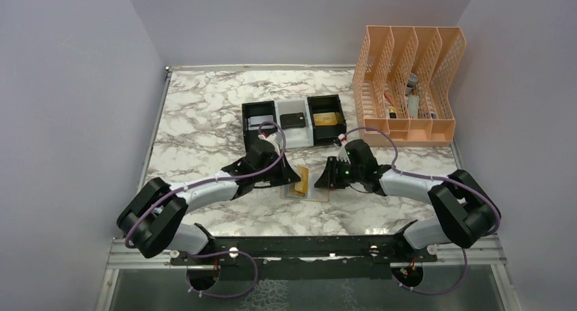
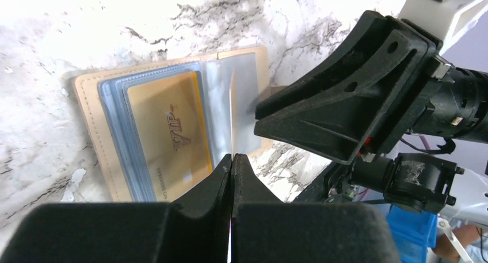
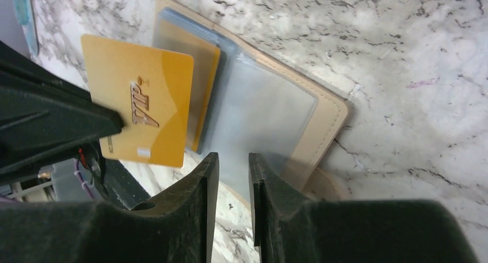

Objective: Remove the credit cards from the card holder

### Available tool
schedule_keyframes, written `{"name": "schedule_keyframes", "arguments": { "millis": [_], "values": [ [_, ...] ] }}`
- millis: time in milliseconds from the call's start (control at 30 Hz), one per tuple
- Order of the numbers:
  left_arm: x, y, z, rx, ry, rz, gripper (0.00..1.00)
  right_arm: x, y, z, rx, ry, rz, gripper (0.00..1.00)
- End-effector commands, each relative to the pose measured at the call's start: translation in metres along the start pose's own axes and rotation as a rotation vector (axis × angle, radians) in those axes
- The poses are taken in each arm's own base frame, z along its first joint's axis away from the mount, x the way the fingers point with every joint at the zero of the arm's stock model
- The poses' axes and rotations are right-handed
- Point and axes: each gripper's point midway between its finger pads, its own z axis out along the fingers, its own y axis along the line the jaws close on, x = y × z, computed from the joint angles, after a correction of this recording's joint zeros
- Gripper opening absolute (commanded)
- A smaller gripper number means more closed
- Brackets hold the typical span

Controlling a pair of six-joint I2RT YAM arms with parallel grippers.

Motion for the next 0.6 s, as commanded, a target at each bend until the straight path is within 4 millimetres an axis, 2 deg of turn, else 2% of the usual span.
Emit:
{"name": "schedule_keyframes", "arguments": {
  "millis": [0, 133, 233, 433, 567],
  "values": [
    [-0.021, 0.001, -0.020, -0.102, -0.070, 0.083, 0.00, -0.024, 0.032, -0.016, -0.085, -0.045, -0.099, 0.28],
    [-0.031, 0.001, -0.039, -0.137, -0.139, 0.093, 0.00, -0.033, 0.057, -0.021, -0.186, -0.050, -0.130, 0.28],
    [-0.039, 0.001, -0.053, -0.160, -0.198, 0.088, 0.00, -0.033, 0.065, -0.014, -0.243, -0.019, -0.119, 0.27],
    [-0.049, 0.006, -0.072, -0.196, -0.280, 0.071, 0.00, -0.020, 0.062, 0.011, -0.260, 0.075, -0.093, 0.26],
    [-0.048, 0.003, -0.072, -0.164, -0.285, 0.065, 0.00, -0.011, 0.041, 0.026, -0.188, 0.120, -0.072, 0.26]
  ]
}}
